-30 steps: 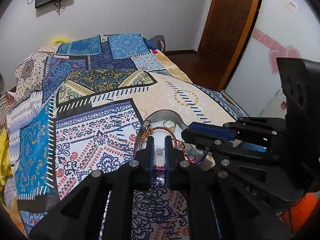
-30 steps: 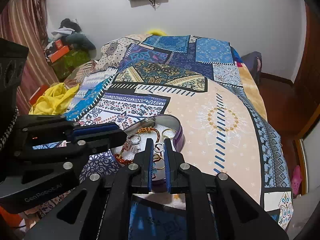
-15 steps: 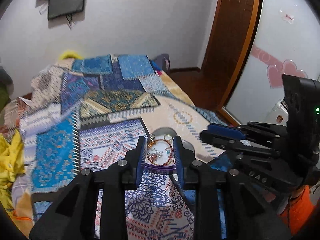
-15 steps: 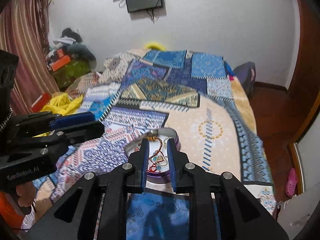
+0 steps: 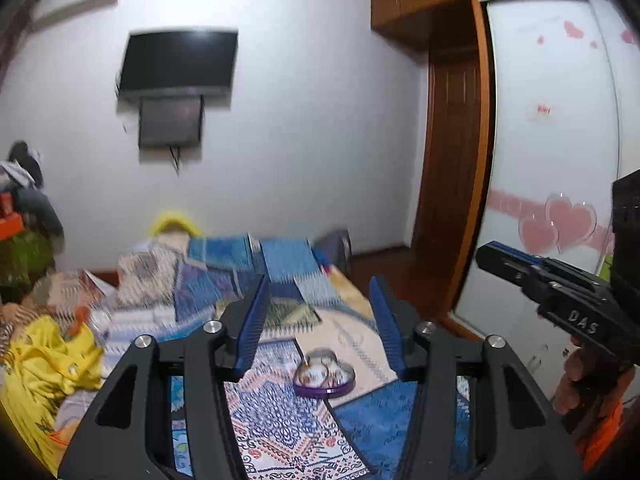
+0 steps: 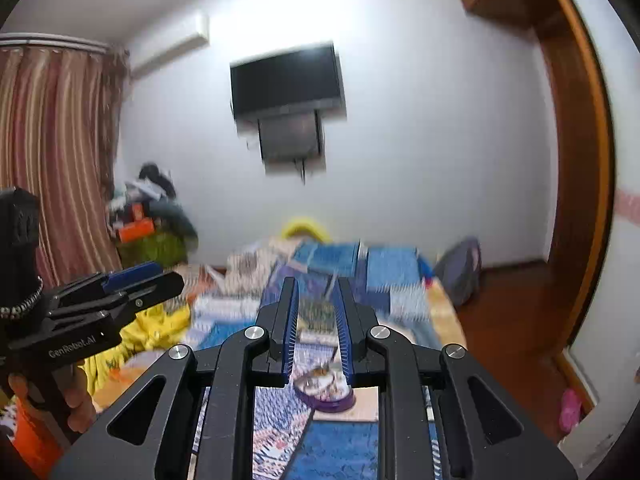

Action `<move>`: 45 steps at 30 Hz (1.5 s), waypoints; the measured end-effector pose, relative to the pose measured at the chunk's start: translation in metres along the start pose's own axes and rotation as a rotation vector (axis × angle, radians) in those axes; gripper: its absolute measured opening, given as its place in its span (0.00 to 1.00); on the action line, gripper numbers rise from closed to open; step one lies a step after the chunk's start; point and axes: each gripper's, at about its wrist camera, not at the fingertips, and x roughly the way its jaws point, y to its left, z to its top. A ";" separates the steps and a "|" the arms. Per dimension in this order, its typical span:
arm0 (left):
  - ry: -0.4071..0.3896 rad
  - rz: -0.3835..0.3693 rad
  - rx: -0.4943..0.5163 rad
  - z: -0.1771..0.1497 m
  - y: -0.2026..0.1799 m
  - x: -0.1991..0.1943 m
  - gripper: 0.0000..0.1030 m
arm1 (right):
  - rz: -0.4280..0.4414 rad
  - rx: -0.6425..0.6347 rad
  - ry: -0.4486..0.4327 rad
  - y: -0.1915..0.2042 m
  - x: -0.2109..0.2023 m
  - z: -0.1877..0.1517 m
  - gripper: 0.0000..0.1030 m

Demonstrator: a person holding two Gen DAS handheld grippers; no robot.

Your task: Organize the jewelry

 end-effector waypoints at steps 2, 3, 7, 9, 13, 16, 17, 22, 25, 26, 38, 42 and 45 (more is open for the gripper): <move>-0.041 0.013 0.005 0.001 -0.004 -0.017 0.61 | -0.010 -0.016 -0.036 0.010 -0.013 0.002 0.16; -0.055 0.018 0.009 0.001 -0.006 -0.024 0.67 | -0.016 -0.028 -0.048 0.014 -0.017 0.002 0.16; -0.086 0.073 0.017 -0.004 -0.009 -0.038 0.82 | -0.061 -0.066 -0.086 0.027 -0.024 -0.003 0.48; -0.091 0.086 0.009 -0.007 -0.007 -0.042 0.93 | -0.094 -0.078 -0.112 0.033 -0.026 -0.007 0.63; -0.101 0.115 0.000 -0.010 -0.006 -0.048 0.98 | -0.120 -0.083 -0.113 0.038 -0.025 -0.008 0.78; -0.104 0.123 -0.001 -0.012 -0.006 -0.050 0.99 | -0.128 -0.086 -0.109 0.040 -0.029 -0.009 0.83; -0.105 0.121 -0.002 -0.012 -0.006 -0.051 0.99 | -0.131 -0.084 -0.107 0.040 -0.028 -0.008 0.83; -0.100 0.117 -0.019 -0.018 -0.005 -0.057 0.99 | -0.129 -0.075 -0.097 0.034 -0.038 -0.015 0.84; -0.095 0.124 -0.023 -0.019 -0.002 -0.056 0.99 | -0.131 -0.077 -0.092 0.034 -0.038 -0.017 0.84; -0.093 0.125 -0.026 -0.020 -0.002 -0.057 0.99 | -0.131 -0.077 -0.090 0.033 -0.039 -0.018 0.84; -0.073 0.120 -0.025 -0.024 -0.001 -0.051 0.99 | -0.131 -0.064 -0.068 0.030 -0.037 -0.018 0.84; -0.069 0.118 -0.027 -0.024 -0.002 -0.049 1.00 | -0.133 -0.061 -0.062 0.029 -0.038 -0.017 0.84; -0.067 0.117 -0.028 -0.023 -0.002 -0.050 1.00 | -0.132 -0.057 -0.058 0.028 -0.038 -0.017 0.84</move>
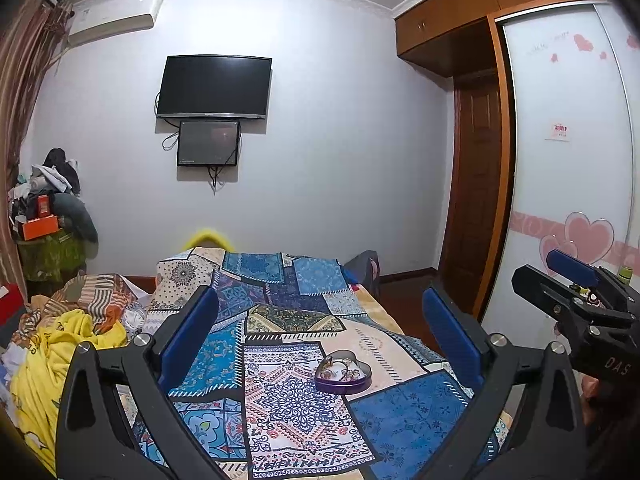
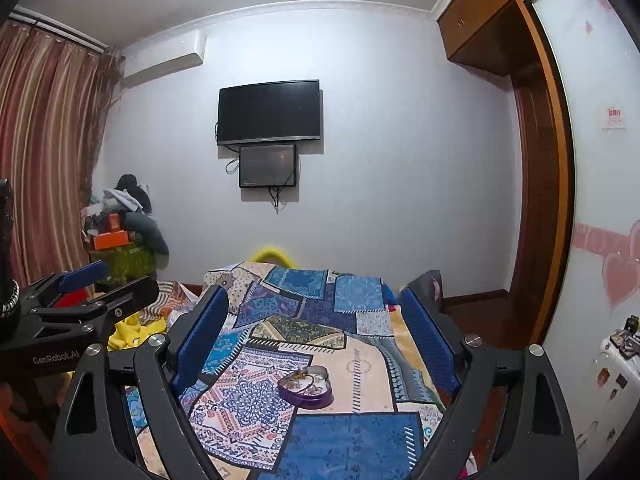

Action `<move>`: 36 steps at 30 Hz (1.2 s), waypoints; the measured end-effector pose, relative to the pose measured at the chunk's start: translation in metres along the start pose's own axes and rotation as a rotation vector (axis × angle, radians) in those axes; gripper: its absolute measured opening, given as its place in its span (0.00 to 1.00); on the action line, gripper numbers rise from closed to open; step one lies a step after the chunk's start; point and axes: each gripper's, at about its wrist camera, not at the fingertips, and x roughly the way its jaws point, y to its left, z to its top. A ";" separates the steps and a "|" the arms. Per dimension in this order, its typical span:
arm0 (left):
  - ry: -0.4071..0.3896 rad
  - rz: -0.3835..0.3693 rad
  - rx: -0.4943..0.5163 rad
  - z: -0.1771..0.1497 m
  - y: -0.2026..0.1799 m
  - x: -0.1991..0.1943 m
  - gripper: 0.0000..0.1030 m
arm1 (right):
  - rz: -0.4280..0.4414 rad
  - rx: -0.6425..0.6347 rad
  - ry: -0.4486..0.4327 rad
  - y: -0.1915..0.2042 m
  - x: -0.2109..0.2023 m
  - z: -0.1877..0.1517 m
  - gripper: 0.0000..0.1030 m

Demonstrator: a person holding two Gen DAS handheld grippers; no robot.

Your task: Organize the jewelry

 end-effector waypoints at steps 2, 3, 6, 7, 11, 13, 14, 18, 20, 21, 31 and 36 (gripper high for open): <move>-0.001 0.000 0.000 0.000 0.000 0.000 1.00 | 0.002 0.003 0.003 -0.001 0.000 0.000 0.84; 0.000 0.000 -0.001 0.000 0.000 0.000 1.00 | 0.003 0.004 0.003 -0.001 0.001 0.000 0.84; 0.001 0.000 -0.002 0.000 0.000 0.001 1.00 | 0.000 0.003 0.004 -0.001 0.001 0.000 0.84; 0.001 0.000 -0.003 0.000 0.000 0.001 1.00 | 0.000 0.003 0.005 -0.002 0.002 0.000 0.84; 0.004 -0.005 -0.011 -0.001 0.001 0.002 1.00 | 0.000 0.006 0.008 -0.002 0.002 0.000 0.84; 0.006 -0.005 -0.013 -0.001 0.000 0.004 1.00 | 0.000 0.005 0.011 -0.002 0.003 -0.001 0.84; 0.006 -0.005 -0.013 -0.001 0.000 0.004 1.00 | -0.001 0.005 0.013 -0.002 0.003 -0.001 0.84; 0.010 -0.006 -0.017 -0.001 0.000 0.005 1.00 | 0.000 0.008 0.018 -0.002 0.005 -0.001 0.84; 0.012 -0.007 -0.017 -0.001 0.000 0.007 1.00 | 0.000 0.010 0.020 -0.003 0.005 -0.001 0.84; 0.012 -0.008 -0.017 -0.001 -0.001 0.007 1.00 | 0.000 0.010 0.021 -0.003 0.006 -0.001 0.84; 0.017 -0.012 -0.013 -0.002 -0.003 0.012 1.00 | -0.001 0.014 0.030 -0.004 0.010 -0.001 0.84; 0.021 -0.021 -0.012 -0.002 -0.003 0.013 1.00 | -0.001 0.015 0.031 -0.005 0.010 -0.002 0.84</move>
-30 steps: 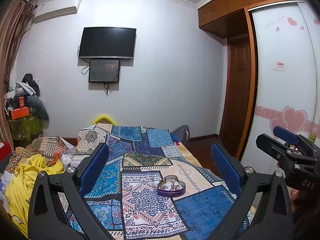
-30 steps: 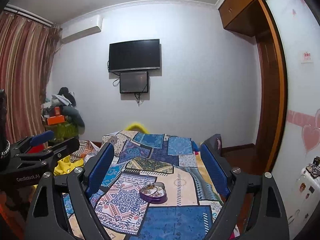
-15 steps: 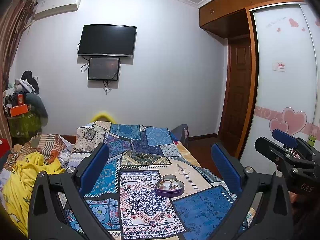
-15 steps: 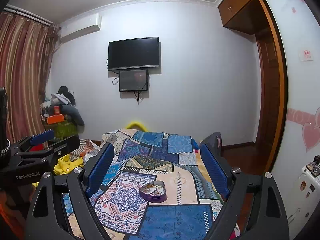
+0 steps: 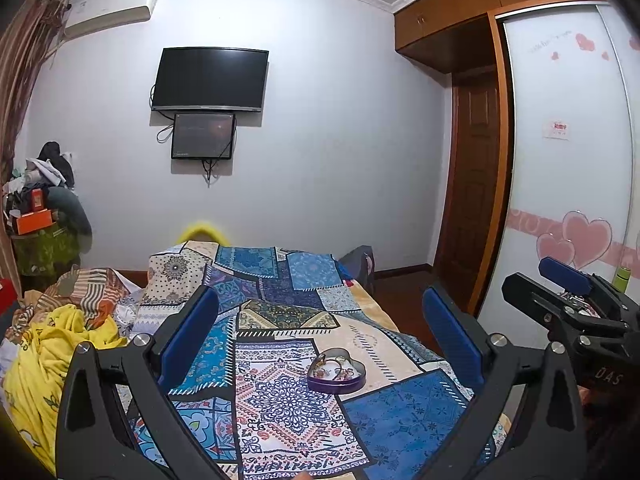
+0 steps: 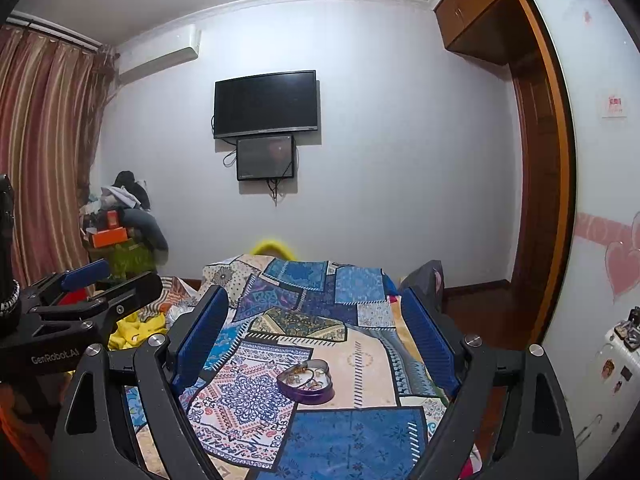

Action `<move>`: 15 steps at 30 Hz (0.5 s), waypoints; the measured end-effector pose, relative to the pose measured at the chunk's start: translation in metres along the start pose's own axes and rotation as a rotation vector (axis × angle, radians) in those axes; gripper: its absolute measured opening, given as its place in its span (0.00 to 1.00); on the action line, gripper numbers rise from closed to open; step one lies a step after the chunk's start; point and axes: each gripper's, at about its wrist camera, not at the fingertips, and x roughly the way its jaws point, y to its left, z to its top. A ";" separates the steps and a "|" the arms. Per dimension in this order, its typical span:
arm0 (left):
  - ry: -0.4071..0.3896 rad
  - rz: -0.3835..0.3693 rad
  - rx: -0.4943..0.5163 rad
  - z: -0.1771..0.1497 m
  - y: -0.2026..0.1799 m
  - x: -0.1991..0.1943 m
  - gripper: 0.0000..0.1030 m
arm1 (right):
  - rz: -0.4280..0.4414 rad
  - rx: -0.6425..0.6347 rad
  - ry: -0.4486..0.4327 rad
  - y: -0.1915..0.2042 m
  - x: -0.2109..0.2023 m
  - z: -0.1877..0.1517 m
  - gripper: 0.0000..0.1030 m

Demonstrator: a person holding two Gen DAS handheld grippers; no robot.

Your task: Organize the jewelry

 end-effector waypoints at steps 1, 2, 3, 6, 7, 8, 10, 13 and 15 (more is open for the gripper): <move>0.000 -0.003 -0.001 0.000 0.000 0.000 1.00 | -0.001 0.000 0.000 0.000 0.000 0.000 0.84; 0.001 -0.006 -0.001 -0.001 0.000 0.000 1.00 | -0.001 0.000 0.000 0.000 0.000 0.000 0.84; 0.003 -0.008 -0.001 0.000 0.001 0.001 1.00 | -0.002 0.001 0.000 0.000 0.000 0.000 0.84; 0.007 -0.016 -0.004 0.000 0.001 0.002 1.00 | -0.005 0.005 0.004 -0.003 0.003 0.000 0.84; 0.009 -0.017 -0.006 -0.001 0.002 0.002 1.00 | -0.006 0.007 0.005 -0.003 0.004 -0.001 0.84; 0.010 -0.016 -0.008 -0.001 0.002 0.003 1.00 | -0.007 0.009 0.006 -0.004 0.004 -0.001 0.84; 0.011 -0.016 -0.016 -0.001 0.005 0.004 1.00 | -0.007 0.011 0.008 -0.004 0.005 -0.001 0.84; 0.014 -0.020 -0.029 -0.001 0.007 0.005 1.00 | -0.009 0.012 0.012 -0.005 0.007 -0.003 0.84; 0.018 -0.020 -0.035 -0.001 0.009 0.007 1.00 | -0.007 0.013 0.016 -0.004 0.009 -0.003 0.84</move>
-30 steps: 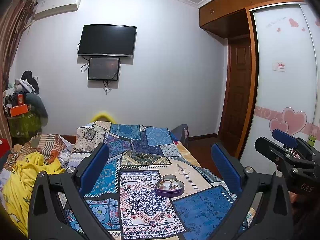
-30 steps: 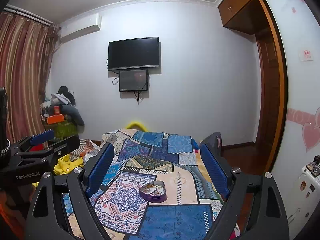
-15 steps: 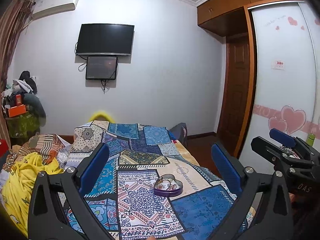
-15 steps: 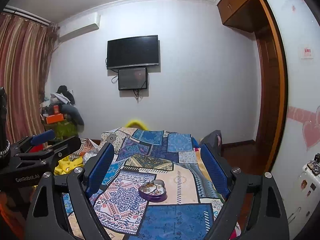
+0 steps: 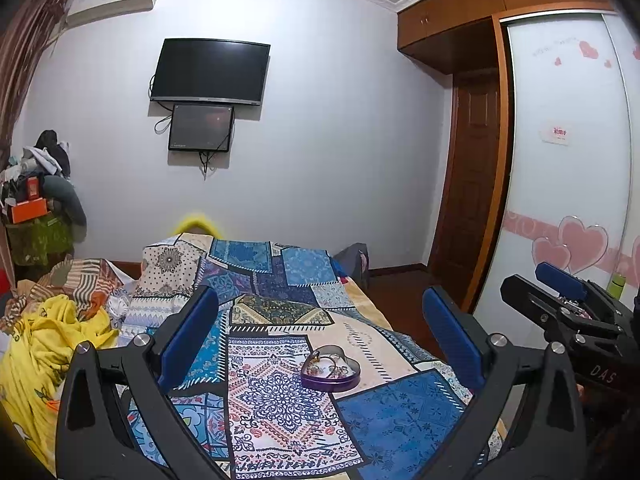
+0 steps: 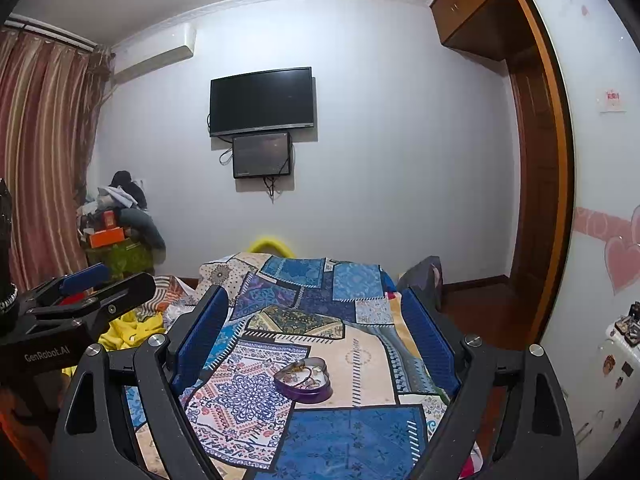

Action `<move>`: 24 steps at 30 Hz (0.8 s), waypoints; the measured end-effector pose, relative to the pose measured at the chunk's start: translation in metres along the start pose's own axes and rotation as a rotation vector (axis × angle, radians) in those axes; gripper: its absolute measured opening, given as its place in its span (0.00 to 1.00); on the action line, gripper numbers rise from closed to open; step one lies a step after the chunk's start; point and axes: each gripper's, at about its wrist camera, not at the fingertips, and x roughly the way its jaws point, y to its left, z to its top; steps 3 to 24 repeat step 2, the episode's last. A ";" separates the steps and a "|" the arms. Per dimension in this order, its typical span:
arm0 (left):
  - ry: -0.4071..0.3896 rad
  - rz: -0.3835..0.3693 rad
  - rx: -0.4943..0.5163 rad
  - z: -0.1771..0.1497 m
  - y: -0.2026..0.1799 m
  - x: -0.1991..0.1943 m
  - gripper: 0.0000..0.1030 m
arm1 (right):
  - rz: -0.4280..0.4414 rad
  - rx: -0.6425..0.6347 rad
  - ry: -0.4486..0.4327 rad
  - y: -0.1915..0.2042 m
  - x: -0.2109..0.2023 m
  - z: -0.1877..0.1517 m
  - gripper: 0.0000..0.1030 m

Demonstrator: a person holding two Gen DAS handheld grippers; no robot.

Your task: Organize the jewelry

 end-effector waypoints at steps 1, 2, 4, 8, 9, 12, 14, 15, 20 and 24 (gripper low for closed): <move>0.003 0.001 -0.004 0.000 0.001 0.001 1.00 | 0.000 0.000 0.002 0.000 0.001 -0.001 0.84; 0.007 0.001 -0.008 0.000 0.003 0.003 1.00 | 0.000 0.001 0.005 0.000 0.002 -0.001 0.84; 0.007 0.001 -0.008 0.000 0.003 0.003 1.00 | 0.000 0.001 0.005 0.000 0.002 -0.001 0.84; 0.007 0.001 -0.008 0.000 0.003 0.003 1.00 | 0.000 0.001 0.005 0.000 0.002 -0.001 0.84; 0.007 0.001 -0.008 0.000 0.003 0.003 1.00 | 0.000 0.001 0.005 0.000 0.002 -0.001 0.84; 0.007 0.001 -0.008 0.000 0.003 0.003 1.00 | 0.000 0.001 0.005 0.000 0.002 -0.001 0.84; 0.007 0.001 -0.008 0.000 0.003 0.003 1.00 | 0.000 0.001 0.005 0.000 0.002 -0.001 0.84; 0.007 0.001 -0.008 0.000 0.003 0.003 1.00 | 0.000 0.001 0.005 0.000 0.002 -0.001 0.84; 0.007 0.001 -0.008 0.000 0.003 0.003 1.00 | 0.000 0.001 0.005 0.000 0.002 -0.001 0.84; 0.007 0.001 -0.008 0.000 0.003 0.003 1.00 | 0.000 0.001 0.005 0.000 0.002 -0.001 0.84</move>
